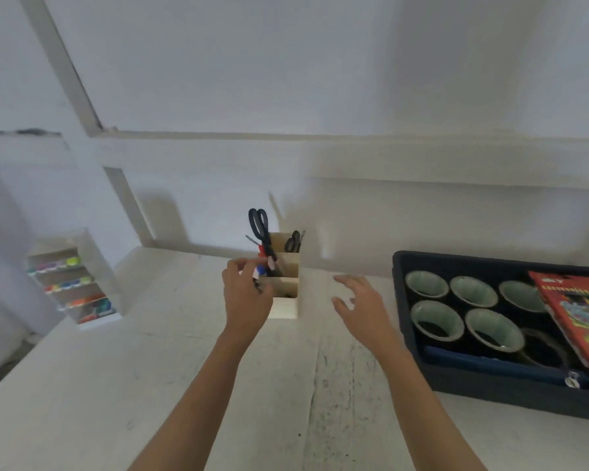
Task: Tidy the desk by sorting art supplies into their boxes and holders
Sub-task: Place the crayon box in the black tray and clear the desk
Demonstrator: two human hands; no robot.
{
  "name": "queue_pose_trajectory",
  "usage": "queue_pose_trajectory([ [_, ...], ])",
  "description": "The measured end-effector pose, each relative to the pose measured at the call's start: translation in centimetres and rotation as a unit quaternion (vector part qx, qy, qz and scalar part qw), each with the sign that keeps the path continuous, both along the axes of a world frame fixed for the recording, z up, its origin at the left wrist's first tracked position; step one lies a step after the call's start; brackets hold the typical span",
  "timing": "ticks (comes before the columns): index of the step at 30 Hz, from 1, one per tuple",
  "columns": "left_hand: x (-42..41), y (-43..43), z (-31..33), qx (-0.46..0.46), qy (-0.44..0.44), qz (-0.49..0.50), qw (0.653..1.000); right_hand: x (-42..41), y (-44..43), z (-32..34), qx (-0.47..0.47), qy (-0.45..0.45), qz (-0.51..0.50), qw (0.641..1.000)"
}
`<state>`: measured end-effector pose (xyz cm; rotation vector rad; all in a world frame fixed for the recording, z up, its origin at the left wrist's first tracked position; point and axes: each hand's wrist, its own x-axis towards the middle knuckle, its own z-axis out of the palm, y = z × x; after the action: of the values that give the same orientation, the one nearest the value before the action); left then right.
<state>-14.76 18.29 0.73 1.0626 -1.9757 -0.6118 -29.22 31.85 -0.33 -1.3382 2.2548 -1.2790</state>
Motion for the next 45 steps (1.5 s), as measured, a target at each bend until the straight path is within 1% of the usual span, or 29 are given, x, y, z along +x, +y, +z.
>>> queue_pose_trajectory([
  [3,3.1,-2.9,-1.8,0.043,0.010,0.050,0.998,2.3,-3.7,-2.1,0.070,-0.069,0.002,0.995],
  [5,4.2,-4.7,-3.4,0.118,0.003,0.059,0.991,3.3,-5.7,-3.8,0.113,-0.123,-0.008,0.986],
  [7,4.7,-6.1,-5.2,0.201,-0.014,0.029,0.979,4.0,-7.5,-5.3,0.131,-0.162,-0.014,0.978],
  [9,4.6,-6.8,-6.4,0.267,-0.036,-0.029,0.963,4.5,-8.9,-6.3,0.145,-0.178,-0.020,0.973],
  [11,3.8,-6.8,-7.3,0.289,-0.084,-0.101,0.948,4.7,-10.0,-7.1,0.145,-0.187,-0.023,0.971],
  [13,2.7,-6.4,-7.9,0.283,-0.120,-0.155,0.939,4.7,-10.6,-7.7,0.130,-0.193,-0.030,0.972],
  [14,2.2,-6.2,-8.2,0.272,-0.120,-0.166,0.940,4.7,-10.6,-7.8,0.123,-0.192,-0.034,0.973],
  [17,1.0,-5.5,-8.8,0.228,-0.108,-0.160,0.954,4.5,-9.9,-7.7,0.109,-0.192,-0.053,0.974],
  [20,-0.3,-4.2,-9.0,0.196,-0.109,-0.177,0.958,3.5,-8.2,-8.0,0.099,-0.200,-0.084,0.971],
  [28,-5.0,1.7,-9.5,0.195,-0.113,-0.228,0.947,0.3,-0.8,-8.6,0.059,-0.227,-0.152,0.960],
  [34,-6.8,4.8,-9.8,0.178,-0.117,-0.216,0.953,-0.6,2.8,-9.0,0.074,-0.261,-0.139,0.952],
  [37,-7.0,5.9,-9.9,0.176,-0.121,-0.208,0.955,-0.7,3.9,-9.3,0.074,-0.260,-0.126,0.955],
  [45,-6.7,7.9,-9.9,0.193,-0.106,-0.190,0.957,-1.7,5.0,-8.5,0.133,-0.267,-0.062,0.952],
])
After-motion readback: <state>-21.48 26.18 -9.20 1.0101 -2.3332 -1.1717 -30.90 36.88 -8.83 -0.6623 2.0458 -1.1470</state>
